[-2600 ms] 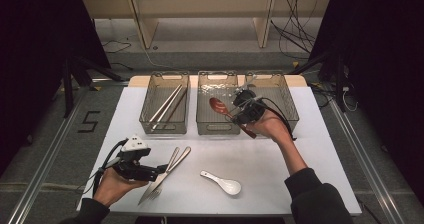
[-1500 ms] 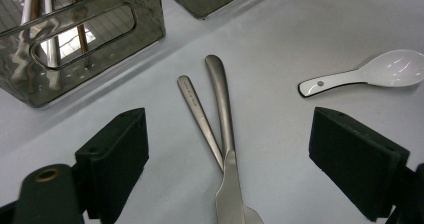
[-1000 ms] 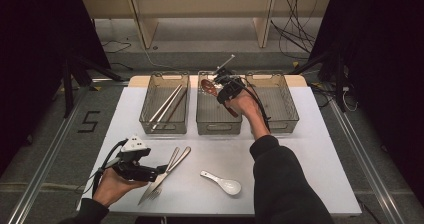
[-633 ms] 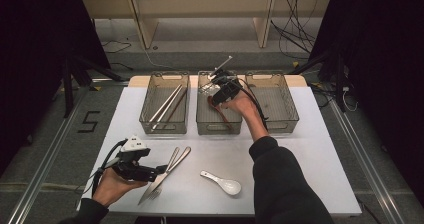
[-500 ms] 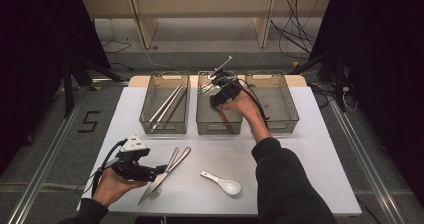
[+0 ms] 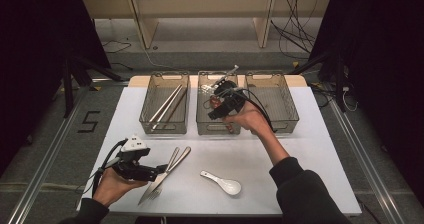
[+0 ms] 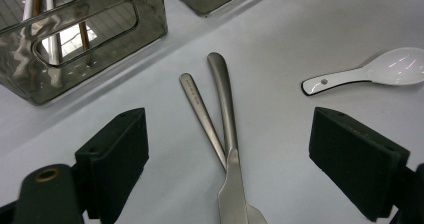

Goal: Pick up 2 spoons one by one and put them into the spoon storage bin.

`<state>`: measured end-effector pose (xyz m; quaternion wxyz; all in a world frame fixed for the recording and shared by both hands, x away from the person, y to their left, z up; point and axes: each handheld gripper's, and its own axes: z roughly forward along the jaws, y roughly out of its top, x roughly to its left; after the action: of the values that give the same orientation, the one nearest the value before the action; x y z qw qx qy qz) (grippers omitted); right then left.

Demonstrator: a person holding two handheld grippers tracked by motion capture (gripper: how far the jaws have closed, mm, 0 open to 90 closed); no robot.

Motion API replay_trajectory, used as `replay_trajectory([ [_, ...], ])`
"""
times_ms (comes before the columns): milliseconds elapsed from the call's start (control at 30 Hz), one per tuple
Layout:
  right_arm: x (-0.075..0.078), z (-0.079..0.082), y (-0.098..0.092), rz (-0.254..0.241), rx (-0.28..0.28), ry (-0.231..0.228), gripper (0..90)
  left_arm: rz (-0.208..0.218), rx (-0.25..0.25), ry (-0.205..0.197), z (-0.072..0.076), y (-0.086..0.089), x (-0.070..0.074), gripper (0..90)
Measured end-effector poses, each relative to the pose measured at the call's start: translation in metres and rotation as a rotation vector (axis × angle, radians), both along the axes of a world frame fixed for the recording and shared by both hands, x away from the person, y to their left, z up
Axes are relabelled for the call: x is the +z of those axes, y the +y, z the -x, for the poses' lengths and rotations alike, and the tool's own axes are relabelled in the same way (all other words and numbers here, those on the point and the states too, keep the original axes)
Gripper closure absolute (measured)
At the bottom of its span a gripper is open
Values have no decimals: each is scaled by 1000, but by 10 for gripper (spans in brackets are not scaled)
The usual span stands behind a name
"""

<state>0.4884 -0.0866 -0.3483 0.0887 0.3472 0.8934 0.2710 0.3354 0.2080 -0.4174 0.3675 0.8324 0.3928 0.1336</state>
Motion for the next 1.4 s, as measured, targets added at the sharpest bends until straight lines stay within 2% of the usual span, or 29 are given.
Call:
replay_trajectory([
  [133, -1, 21, -7, 7, 23, -33, 315, 0, -1, -2, 0, 0, 0, 154],
  [367, -6, 52, -19, -22, 38, -27, 298, 9, -3, 4, 0, -1, 1, 154],
  [467, -9, 60, -25, -40, 41, -40, 293, 10, -2, 0, 0, -1, 1, 154],
  [567, -12, 68, -29, -52, 42, -31, 289, 9, -1, -3, 0, -1, 1, 154],
  [833, -28, 83, -33, -34, 66, 7, 288, 6, 2, -5, 0, -1, 1, 153],
  [1033, -33, 89, -34, -25, 81, 18, 287, 5, 0, -8, 0, -1, 1, 154],
  [1400, -46, 100, -24, 1, 106, 57, 279, 13, 7, -12, 1, -1, 2, 153],
])
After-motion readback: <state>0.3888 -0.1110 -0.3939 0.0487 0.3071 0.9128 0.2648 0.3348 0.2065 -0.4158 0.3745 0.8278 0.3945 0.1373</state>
